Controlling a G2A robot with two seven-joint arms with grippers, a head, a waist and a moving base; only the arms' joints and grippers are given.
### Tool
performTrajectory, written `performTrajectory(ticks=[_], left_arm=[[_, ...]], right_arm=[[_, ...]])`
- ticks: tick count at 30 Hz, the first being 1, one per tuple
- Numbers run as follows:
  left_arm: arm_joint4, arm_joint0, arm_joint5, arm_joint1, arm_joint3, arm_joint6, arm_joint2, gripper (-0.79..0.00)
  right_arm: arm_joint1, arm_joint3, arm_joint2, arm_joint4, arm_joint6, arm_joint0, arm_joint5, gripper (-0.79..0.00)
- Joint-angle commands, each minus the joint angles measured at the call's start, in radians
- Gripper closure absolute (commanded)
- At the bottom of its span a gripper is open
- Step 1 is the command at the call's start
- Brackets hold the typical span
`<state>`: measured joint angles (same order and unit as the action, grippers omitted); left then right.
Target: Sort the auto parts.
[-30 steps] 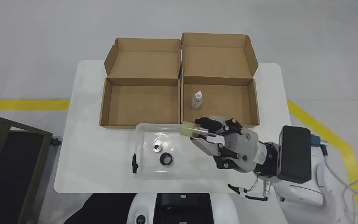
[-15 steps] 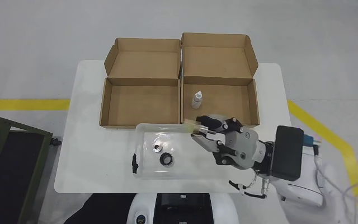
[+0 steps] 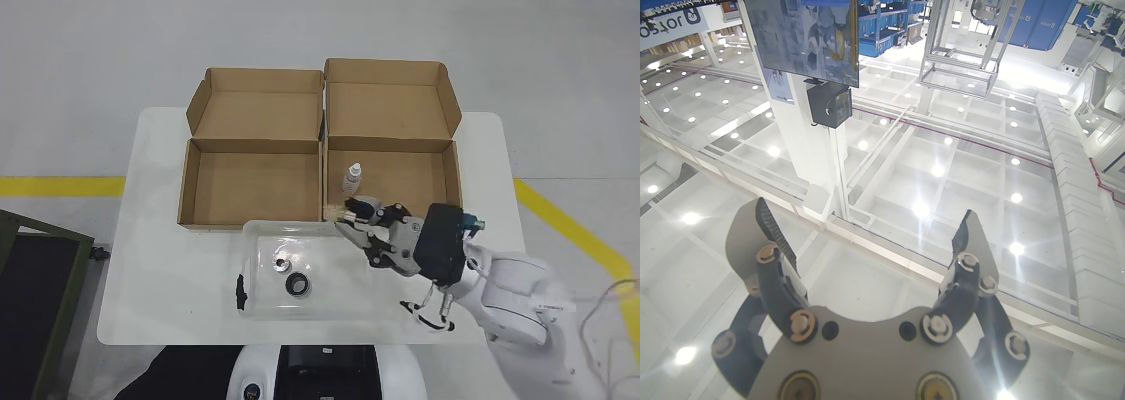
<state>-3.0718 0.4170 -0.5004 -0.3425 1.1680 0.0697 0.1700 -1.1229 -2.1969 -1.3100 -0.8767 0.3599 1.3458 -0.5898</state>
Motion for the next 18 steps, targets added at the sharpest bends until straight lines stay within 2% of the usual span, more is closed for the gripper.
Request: performTrajectory(ticks=[1, 12, 18], left_arm=[[0.0, 0.0, 0.0, 0.0, 0.0, 0.0, 0.0, -0.785], [0.0, 0.0, 0.0, 0.0, 0.0, 0.0, 0.0, -0.785], [0.0, 0.0, 0.0, 0.0, 0.0, 0.0, 0.0, -0.785]], right_arm=[[0.001, 0.025, -0.002, -0.012, 0.007, 0.0, 0.003, 0.0], [0.002, 0.14, 0.002, -0.117, 0.067, -0.041, 0.103, 0.0], [0.002, 0.203, 0.012, -0.146, 0.143, -0.077, 0.146, 0.0]])
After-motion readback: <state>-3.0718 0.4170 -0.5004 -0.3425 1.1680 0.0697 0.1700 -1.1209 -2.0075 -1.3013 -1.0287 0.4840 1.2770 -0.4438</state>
